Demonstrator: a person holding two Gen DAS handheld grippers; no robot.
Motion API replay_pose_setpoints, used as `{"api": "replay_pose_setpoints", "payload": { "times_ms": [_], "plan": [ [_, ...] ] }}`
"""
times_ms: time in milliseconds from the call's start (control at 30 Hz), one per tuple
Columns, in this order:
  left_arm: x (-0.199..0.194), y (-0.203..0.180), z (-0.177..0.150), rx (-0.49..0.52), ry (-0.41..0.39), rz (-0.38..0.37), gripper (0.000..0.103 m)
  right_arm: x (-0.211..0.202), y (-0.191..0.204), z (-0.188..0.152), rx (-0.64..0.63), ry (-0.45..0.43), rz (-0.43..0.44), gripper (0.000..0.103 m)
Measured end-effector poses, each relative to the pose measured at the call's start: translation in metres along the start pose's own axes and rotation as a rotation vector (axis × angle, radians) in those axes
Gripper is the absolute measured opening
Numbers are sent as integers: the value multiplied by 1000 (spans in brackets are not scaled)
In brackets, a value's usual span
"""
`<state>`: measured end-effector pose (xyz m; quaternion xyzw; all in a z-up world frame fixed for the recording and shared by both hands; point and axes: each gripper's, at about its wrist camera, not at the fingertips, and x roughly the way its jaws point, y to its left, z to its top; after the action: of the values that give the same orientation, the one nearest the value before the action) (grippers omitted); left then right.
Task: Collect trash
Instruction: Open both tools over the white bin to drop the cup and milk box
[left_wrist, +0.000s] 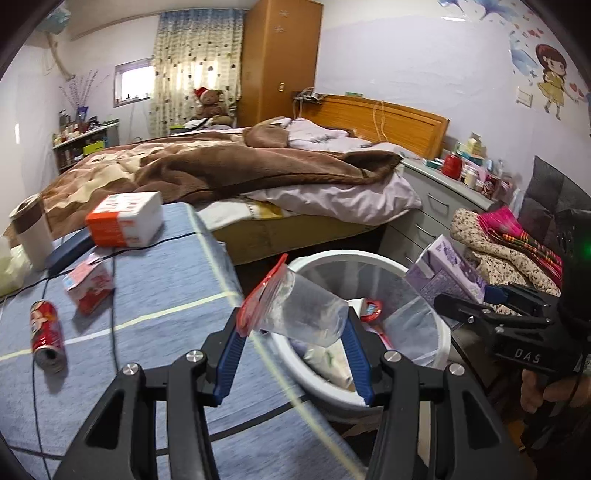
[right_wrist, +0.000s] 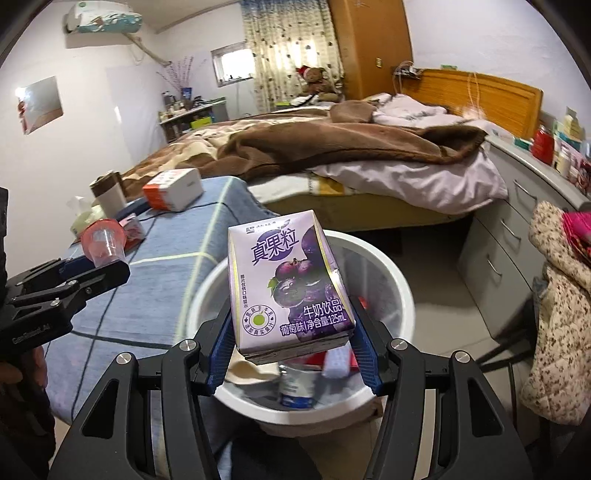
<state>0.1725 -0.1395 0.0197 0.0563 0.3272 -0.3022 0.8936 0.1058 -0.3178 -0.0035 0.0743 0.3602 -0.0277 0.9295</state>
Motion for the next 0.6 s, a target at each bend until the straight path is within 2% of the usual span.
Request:
{"api": "replay_pose_setpoints", "payload": {
  "times_ms": [100,600],
  "plan": [
    [10,-10,2,11,10,-12,53,4,-11,-2,2,9,-43,58],
    [62,-32,1,22,112,-74,55,36,-39,-3,15,115,-77,58]
  ]
}}
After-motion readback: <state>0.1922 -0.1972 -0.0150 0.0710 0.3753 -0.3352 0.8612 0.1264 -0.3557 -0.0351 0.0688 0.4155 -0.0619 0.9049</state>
